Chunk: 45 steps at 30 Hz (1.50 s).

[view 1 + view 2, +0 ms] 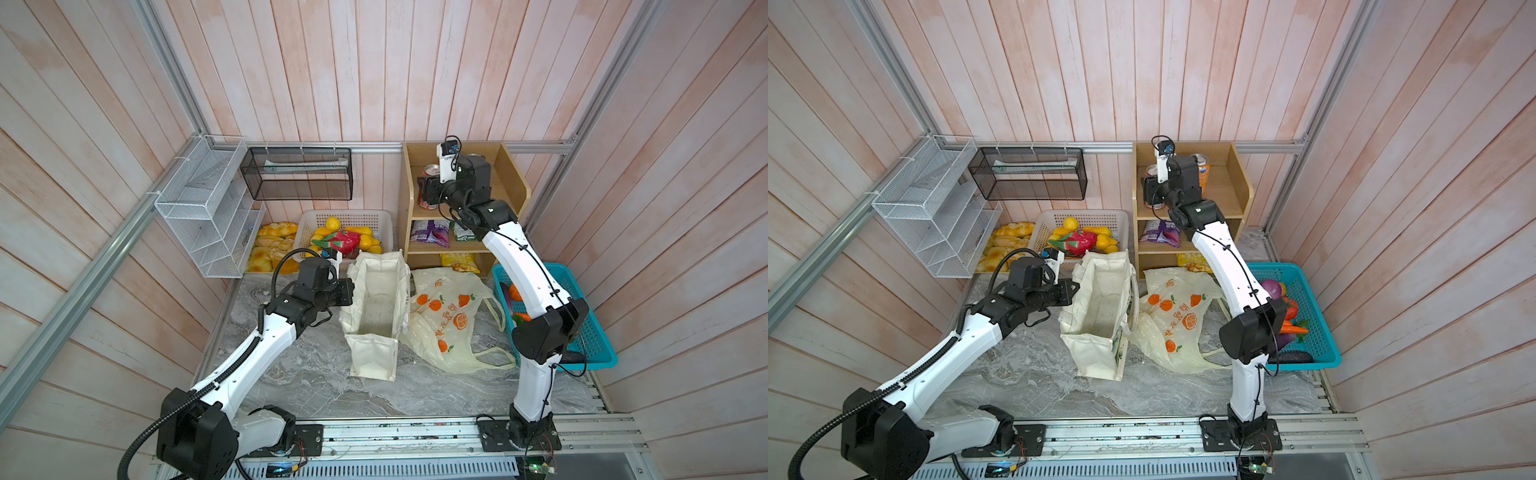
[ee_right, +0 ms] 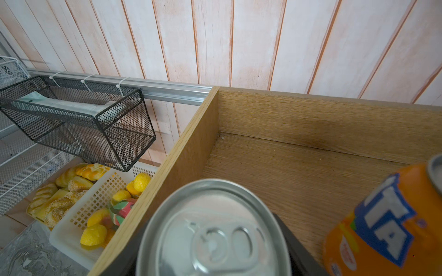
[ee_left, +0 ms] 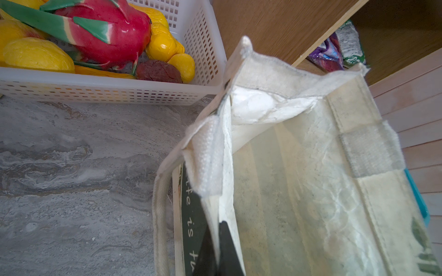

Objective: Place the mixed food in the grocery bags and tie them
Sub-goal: 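Hold the tote rim with the left gripper while the right grasps the red can, then carry the red can into the tote with the right gripper and lower it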

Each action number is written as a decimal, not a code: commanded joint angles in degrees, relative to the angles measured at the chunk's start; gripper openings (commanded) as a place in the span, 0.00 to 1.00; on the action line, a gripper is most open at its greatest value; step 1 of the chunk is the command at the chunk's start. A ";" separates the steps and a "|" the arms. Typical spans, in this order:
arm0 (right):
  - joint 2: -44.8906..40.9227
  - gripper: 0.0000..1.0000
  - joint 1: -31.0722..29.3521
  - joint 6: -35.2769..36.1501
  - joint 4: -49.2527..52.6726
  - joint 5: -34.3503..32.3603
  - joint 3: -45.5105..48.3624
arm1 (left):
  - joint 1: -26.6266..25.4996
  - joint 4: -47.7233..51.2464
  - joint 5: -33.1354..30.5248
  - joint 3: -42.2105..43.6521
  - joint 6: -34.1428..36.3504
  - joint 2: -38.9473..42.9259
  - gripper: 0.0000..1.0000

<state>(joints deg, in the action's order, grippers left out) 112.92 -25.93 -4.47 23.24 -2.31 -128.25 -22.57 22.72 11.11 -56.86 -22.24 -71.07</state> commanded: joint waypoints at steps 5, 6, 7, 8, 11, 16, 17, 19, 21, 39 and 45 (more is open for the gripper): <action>-5.11 0.00 -0.08 -0.76 1.73 1.00 -0.95 | -0.37 1.10 0.18 -2.26 1.40 -0.31 0.00; -5.86 0.00 -0.13 -0.76 1.55 0.82 -0.88 | -0.33 1.10 0.22 -2.25 1.33 -0.41 0.00; -6.56 0.00 -0.08 -0.73 1.41 0.67 -0.86 | -0.33 1.10 0.27 -2.20 1.32 -0.43 0.00; -7.12 0.00 -0.07 -0.71 1.36 0.59 -0.86 | -0.29 1.05 0.24 -2.27 1.32 -0.43 0.00; -8.86 0.00 -0.08 -0.76 1.32 0.66 -0.87 | -0.37 1.17 0.14 -2.34 1.23 -0.40 0.00; -13.33 0.00 -1.23 -1.77 1.55 2.57 1.13 | -0.37 1.33 0.00 -2.34 1.12 -0.40 0.00; -14.60 0.00 -2.12 -1.66 1.37 2.75 2.23 | -0.37 1.41 -0.03 -2.33 1.10 -0.39 0.00; -16.53 0.00 -4.40 -1.01 1.23 2.34 4.56 | -0.33 1.45 -0.22 -2.41 1.23 -0.39 0.00; -18.97 0.00 -7.68 -0.31 0.00 1.51 8.37 | -0.37 1.53 -0.35 -2.57 1.27 -0.40 0.00; -17.57 0.00 -20.65 -1.80 -25.84 4.32 50.26 | -0.37 2.52 0.05 -4.38 1.53 -1.33 0.00; -10.21 0.00 -20.85 -1.75 -25.96 4.76 50.01 | -0.37 2.55 0.62 -4.66 1.63 -2.10 0.00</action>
<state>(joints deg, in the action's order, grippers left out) 102.50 -46.74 -6.39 3.81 2.04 -76.42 -22.94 24.77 11.73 -59.86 -21.96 -72.53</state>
